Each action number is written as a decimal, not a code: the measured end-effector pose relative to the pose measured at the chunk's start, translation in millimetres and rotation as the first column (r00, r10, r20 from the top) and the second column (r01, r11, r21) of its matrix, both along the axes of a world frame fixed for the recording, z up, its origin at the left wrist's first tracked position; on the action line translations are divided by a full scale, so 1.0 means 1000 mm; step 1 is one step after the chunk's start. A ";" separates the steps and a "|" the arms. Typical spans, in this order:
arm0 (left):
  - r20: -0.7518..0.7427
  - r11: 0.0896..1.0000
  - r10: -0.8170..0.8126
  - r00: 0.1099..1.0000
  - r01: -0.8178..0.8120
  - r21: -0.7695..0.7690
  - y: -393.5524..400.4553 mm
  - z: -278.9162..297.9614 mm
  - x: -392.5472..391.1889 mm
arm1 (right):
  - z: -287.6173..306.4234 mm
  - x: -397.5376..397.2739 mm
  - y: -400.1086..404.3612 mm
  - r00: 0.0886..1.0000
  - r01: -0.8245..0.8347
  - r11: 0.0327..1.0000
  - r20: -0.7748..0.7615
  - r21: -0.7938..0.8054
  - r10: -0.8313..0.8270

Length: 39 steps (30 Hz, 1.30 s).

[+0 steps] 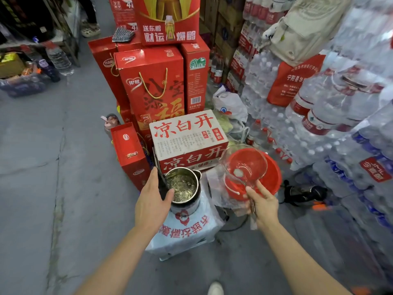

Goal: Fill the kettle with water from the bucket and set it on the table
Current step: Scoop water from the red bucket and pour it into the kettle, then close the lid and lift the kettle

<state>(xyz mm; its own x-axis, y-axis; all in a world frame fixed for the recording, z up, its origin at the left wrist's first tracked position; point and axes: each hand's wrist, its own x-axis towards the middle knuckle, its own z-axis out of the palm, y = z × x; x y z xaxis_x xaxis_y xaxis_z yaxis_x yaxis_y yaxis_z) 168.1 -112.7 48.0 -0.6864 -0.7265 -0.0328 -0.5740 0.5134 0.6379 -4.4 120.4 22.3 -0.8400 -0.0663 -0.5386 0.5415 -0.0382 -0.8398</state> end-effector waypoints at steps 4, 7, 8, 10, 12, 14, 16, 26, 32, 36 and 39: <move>0.009 1.000 0.031 0.999 -0.031 0.001 0.004 -0.008 -0.005 | -0.023 -0.029 0.009 0.999 0.012 0.994 0.029 0.112 -0.015; 0.006 0.999 0.037 0.999 -0.037 0.009 0.008 -0.009 -0.010 | -0.042 -0.049 0.016 0.997 -0.047 0.989 0.075 0.139 0.037; 0.008 0.999 0.035 0.999 -0.035 0.009 0.009 -0.009 -0.012 | -0.048 -0.054 0.018 0.992 -0.082 0.985 0.105 0.154 0.066; 0.016 0.999 0.029 0.999 -0.029 0.016 0.012 -0.010 -0.015 | -0.056 -0.059 0.022 0.979 -0.201 0.902 0.101 0.383 0.175; 0.032 0.999 0.019 0.999 -0.020 0.031 0.016 -0.010 -0.019 | -0.061 -0.053 0.026 0.943 -0.213 0.579 0.010 0.787 0.333; 0.047 0.999 -0.016 0.999 0.015 0.029 0.021 -0.013 -0.022 | -0.062 -0.036 0.021 0.863 -0.064 0.449 -0.177 0.891 0.473; 0.079 0.998 -0.065 0.995 0.064 0.017 0.026 -0.016 -0.024 | -0.056 -0.014 0.002 0.784 -0.140 0.552 -0.249 0.822 0.569; 0.256 0.966 -0.221 0.941 0.248 -0.074 -0.019 -0.062 -0.002 | -0.078 0.067 -0.100 0.100 -0.166 0.361 -0.348 0.918 0.932; 0.160 0.948 -0.295 0.942 0.267 0.175 -0.059 -0.110 0.030 | -0.111 0.086 -0.109 0.283 -0.118 0.425 -0.380 0.897 0.881; -0.021 0.923 -0.268 0.963 0.263 0.281 -0.066 -0.130 0.040 | -0.127 0.096 -0.112 0.544 -0.126 0.581 -0.433 0.804 0.718; -0.123 0.904 -0.216 0.969 0.246 0.350 -0.065 -0.144 0.042 | -0.153 0.094 -0.112 0.714 -0.144 0.696 -0.413 0.703 0.565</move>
